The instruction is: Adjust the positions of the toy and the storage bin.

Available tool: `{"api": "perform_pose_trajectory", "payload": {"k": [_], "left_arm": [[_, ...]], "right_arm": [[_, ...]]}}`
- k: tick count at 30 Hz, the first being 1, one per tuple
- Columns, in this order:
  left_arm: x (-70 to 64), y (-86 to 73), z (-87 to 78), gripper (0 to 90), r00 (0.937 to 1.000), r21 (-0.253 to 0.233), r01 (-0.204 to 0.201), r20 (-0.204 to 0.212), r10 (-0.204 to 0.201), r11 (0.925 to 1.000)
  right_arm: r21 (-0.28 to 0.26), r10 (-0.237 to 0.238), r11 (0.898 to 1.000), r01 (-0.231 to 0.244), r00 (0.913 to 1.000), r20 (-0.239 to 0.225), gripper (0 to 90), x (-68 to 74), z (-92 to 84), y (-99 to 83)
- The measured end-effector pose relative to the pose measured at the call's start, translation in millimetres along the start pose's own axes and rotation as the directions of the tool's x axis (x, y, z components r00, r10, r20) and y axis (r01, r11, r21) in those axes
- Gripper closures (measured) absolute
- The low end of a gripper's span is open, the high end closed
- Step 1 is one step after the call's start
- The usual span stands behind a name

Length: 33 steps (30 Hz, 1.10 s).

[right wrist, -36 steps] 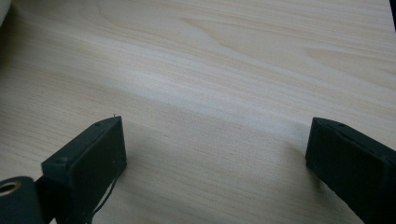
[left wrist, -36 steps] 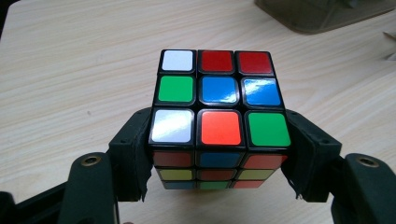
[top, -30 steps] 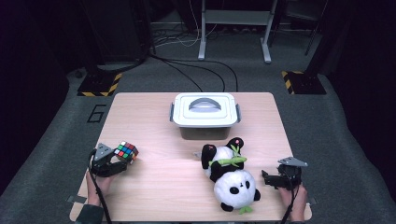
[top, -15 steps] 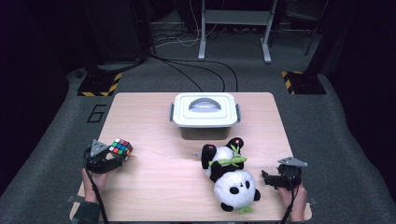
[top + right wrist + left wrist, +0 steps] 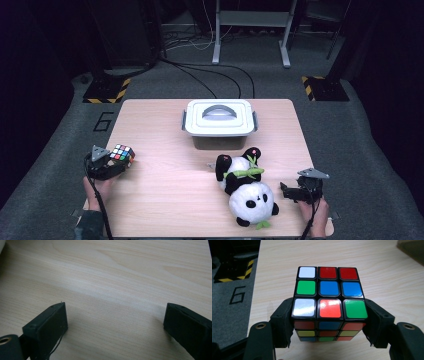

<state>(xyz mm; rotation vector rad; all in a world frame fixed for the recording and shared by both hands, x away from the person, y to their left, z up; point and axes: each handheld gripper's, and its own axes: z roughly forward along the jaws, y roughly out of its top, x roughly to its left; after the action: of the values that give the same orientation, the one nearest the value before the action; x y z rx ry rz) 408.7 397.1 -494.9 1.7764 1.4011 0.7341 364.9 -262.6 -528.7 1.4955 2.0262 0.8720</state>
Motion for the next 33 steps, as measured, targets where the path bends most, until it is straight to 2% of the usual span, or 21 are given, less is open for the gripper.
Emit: {"api": "perform_pose_trajectory", "payload": {"k": [2, 5, 7, 8, 9, 12, 18, 19, 20, 21, 24, 26, 33], "left_arm": [[0.5, -1.5, 4.2, 34.2, 0.9999, 0.004, 0.005, -0.014, -0.004, 1.0], [-0.1, -2.8, 9.7, 34.1, 0.9991, 0.04, -0.003, -0.042, 0.005, 0.9992], [1.3, -5.2, 14.7, 34.1, 0.9993, 0.042, -0.001, -0.037, 0.002, 0.9991], [2.0, -6.7, 16.6, 34.1, 0.9994, 0.029, 0.012, -0.034, -0.011, 0.9995], [3.2, -7.1, 16.1, 34.2, 0.9993, 0.038, 0.032, -0.023, -0.031, 0.9988], [5.3, -8.2, 17.1, 34.2, 0.9988, 0.02, 0.042, -0.027, -0.042, 0.9989], [5.6, -7.7, 15.8, 33.9, 0.999, 0.032, 0.037, -0.027, -0.037, 0.9988], [5.7, -7.6, 15.5, 28.2, 0.9985, 0.033, 0.043, -0.036, -0.042, 0.9985], [4.9, -7.5, 15.3, 28.2, 0.9967, 0.025, 0.06, -0.057, -0.058, 0.9979], [4.9, -6.9, 12.7, 21.0, 0.9963, 0.034, 0.065, -0.059, -0.063, 0.9973], [4.2, -6.3, 6.4, 14.6, 0.9953, -0.004, 0.081, -0.052, -0.081, 0.9967], [3.2, -5.4, 1.1, 12.3, 0.9952, -0.011, 0.088, -0.042, -0.088, 0.9961], [-6.4, -1.6, -15.6, 6.8, 0.9973, -0.013, 0.074, -0.006, -0.074, 0.9972]], "right_arm": [[0.0, 0.0, 1.0, 0.0, 1.0, 0.0, 4.4, 0.1, 0.0, 0.0], [0.0, 0.0, 1.0, 0.0, 1.0, 0.001, 4.3, 0.1, 0.0, 0.0], [0.0, 0.0, 1.0, 0.0, 1.0, 0.001, 4.3, 0.0, 0.0, 0.0], [0.0, 0.0, 1.0, 0.0, 1.0, 0.0, 4.4, 0.1, 0.0, 0.0], [0.0, 0.0, 1.0, 0.0, 1.0, 0.0, 4.4, 0.1, 0.0, 0.0], [0.0, 0.0, 1.0, 0.0, 1.0, 0.0, 4.4, 0.0, 0.0, 0.0], [0.0, 0.0, 1.0, 0.0, 1.0, 0.001, 4.4, 0.1, 0.0, 0.0], [0.0, 0.0, 1.0, 0.0, 1.0, 0.001, 4.4, 0.1, 0.0, 0.0], [0.0, 0.0, 1.0, 0.0, 1.0, 0.001, 4.4, 0.1, 0.0, 0.0], [0.0, 0.0, 1.0, 0.0, 1.0, 0.001, 4.4, 0.1, 0.0, 0.0], [0.0, 0.0, 1.0, 0.0, 1.0, 0.0, 4.4, 0.0, 0.0, 0.0], [0.0, 0.0, 1.0, 0.0, 1.0, 0.0, 4.4, 0.0, 0.0, 0.0], [0.0, 0.0, 1.0, 0.0, 1.0, 0.0, 4.4, 0.0, 0.0, 0.0]]}}
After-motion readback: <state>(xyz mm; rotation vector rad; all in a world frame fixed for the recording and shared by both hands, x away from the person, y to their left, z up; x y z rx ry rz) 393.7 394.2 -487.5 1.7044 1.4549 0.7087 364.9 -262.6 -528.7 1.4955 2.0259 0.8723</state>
